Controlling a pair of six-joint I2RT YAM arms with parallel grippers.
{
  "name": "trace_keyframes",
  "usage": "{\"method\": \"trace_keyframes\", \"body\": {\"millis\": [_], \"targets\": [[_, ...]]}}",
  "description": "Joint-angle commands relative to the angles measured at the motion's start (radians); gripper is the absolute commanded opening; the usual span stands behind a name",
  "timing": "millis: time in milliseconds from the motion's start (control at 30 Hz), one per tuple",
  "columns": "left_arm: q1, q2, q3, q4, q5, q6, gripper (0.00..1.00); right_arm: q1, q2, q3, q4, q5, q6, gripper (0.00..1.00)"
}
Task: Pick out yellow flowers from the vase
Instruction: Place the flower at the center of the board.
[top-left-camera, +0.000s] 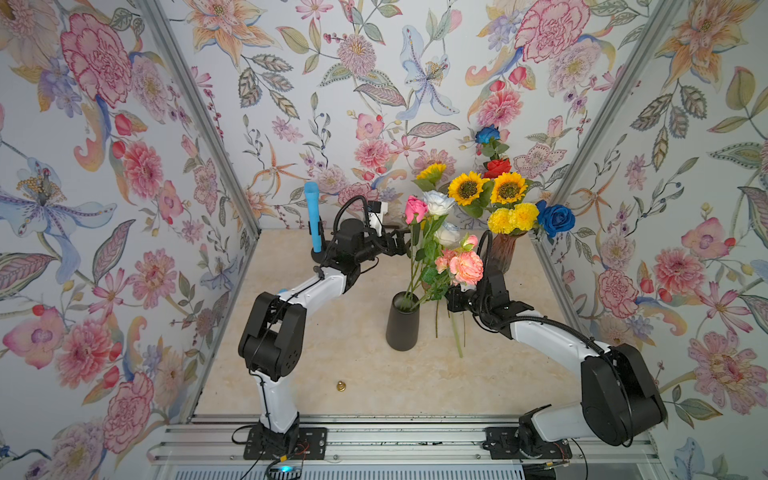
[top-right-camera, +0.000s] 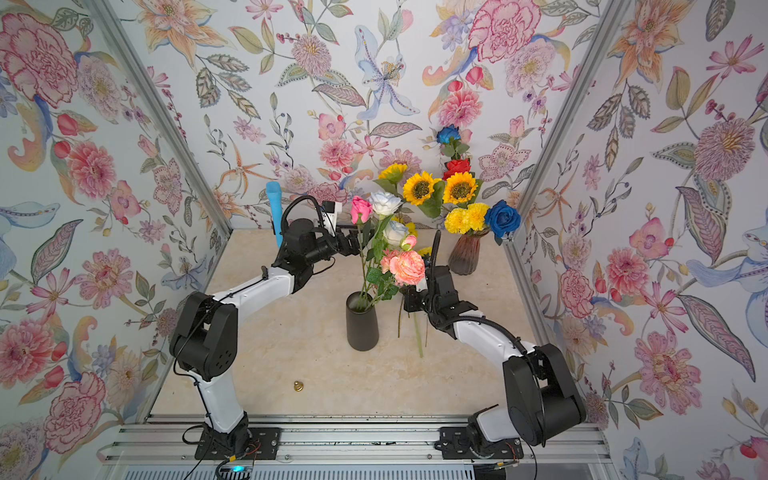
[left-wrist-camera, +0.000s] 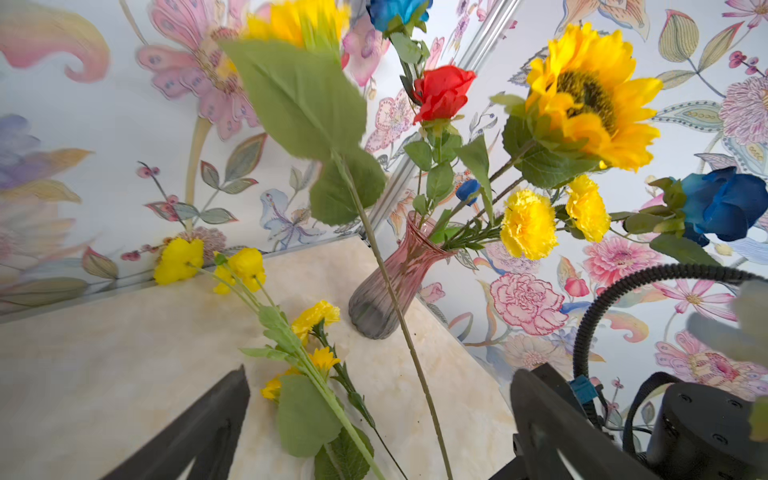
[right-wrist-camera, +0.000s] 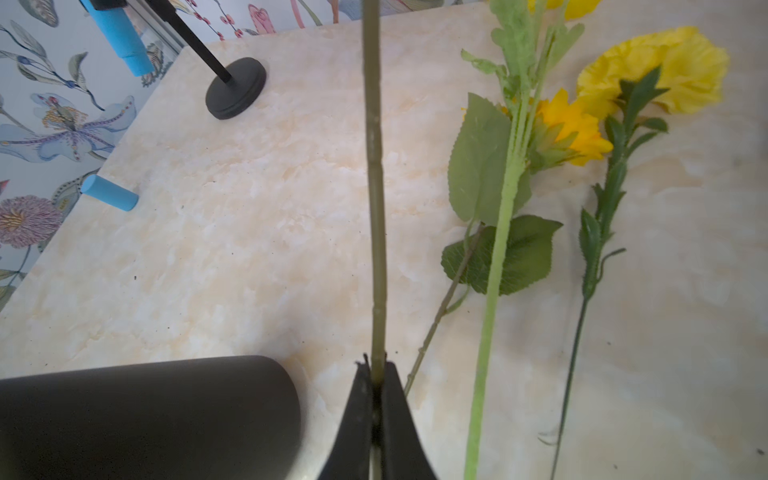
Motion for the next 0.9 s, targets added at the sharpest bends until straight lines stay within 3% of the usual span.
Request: {"method": "trace_keyframes", "body": {"millis": [0, 167, 467, 733, 867], "targets": [[0.024, -0.103, -0.021, -0.089, -0.072, 0.101, 1.0, -0.01, -0.013, -0.015, -0.115, 0.052, -0.005, 0.0], [0.024, -0.2, -0.103, -0.126, -0.137, 0.147, 1.0, -0.014, 0.017, -0.041, -0.159, 0.085, 0.008, 0.0], [0.025, -0.451, -0.371, -0.114, -0.252, 0.165, 1.0, -0.015, 0.117, -0.05, -0.184, 0.102, 0.02, 0.0], [0.026, -0.601, -0.578, -0.07, -0.273, 0.161, 1.0, -0.012, 0.147, -0.046, -0.184, 0.114, 0.023, 0.0], [0.026, -0.63, -0.64, -0.054, -0.281, 0.165, 1.0, -0.01, 0.156, -0.044, -0.187, 0.12, 0.02, 0.05]]}}
